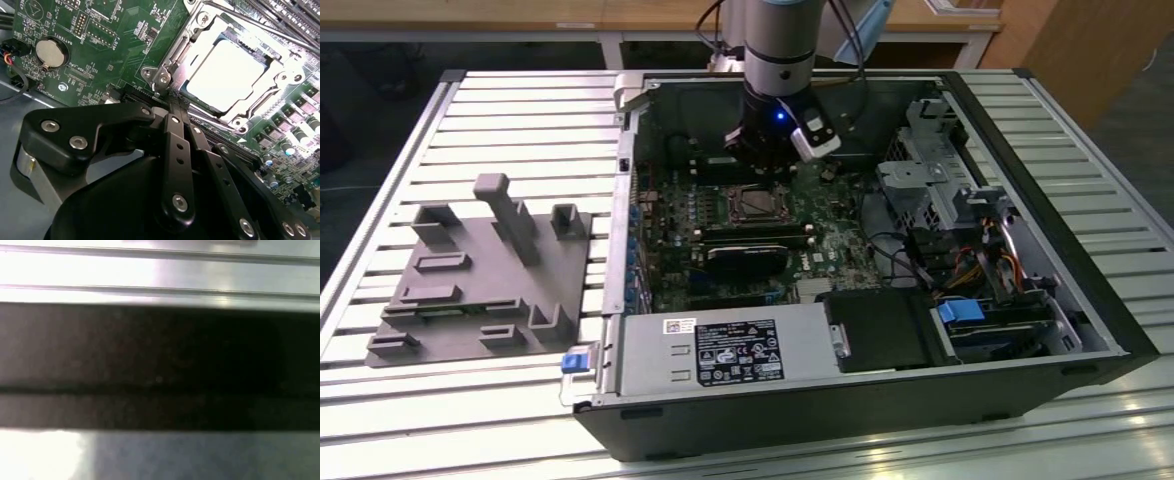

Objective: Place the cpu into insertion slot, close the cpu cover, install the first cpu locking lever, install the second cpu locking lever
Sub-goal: 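Install the first cpu locking lever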

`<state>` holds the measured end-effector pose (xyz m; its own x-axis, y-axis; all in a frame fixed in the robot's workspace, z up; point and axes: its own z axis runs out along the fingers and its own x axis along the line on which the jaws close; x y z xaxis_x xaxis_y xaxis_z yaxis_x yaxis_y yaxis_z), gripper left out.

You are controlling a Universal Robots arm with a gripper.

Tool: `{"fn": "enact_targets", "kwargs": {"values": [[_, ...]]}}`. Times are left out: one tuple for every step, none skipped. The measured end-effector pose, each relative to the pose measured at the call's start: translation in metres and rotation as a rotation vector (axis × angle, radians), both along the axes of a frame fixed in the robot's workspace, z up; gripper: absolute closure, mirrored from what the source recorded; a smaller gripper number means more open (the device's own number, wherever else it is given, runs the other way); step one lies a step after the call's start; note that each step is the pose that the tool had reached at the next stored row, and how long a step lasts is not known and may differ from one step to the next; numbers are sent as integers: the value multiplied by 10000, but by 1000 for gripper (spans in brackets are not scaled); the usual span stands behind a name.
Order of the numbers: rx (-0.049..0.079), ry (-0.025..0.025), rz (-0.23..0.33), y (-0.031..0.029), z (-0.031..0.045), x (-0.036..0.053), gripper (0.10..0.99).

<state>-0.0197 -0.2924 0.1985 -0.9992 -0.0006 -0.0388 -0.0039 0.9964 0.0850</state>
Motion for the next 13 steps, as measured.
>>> {"fn": "enact_targets", "kwargs": {"values": [[4, -1, 0, 1, 10, 0, 980], [5, 0, 0, 1, 19, 0, 980], [6, -1, 0, 1, 21, 0, 980], [3, -1, 0, 1, 20, 0, 980], [-7, -3, 0, 1, 20, 1, 980], [-31, -1, 0, 1, 21, 0, 980], [-67, -1, -1, 1, 20, 0, 980], [-104, 0, -1, 2, 17, 0, 980], [-136, 0, 0, 2, 12, 0, 980], [-165, 0, 0, 3, 7, 0, 980], [-185, 0, 0, 3, 4, 0, 980], [-197, 2, 1, 4, 0, 0, 980], [-206, 4, 1, 5, -3, 0, 980]]}}
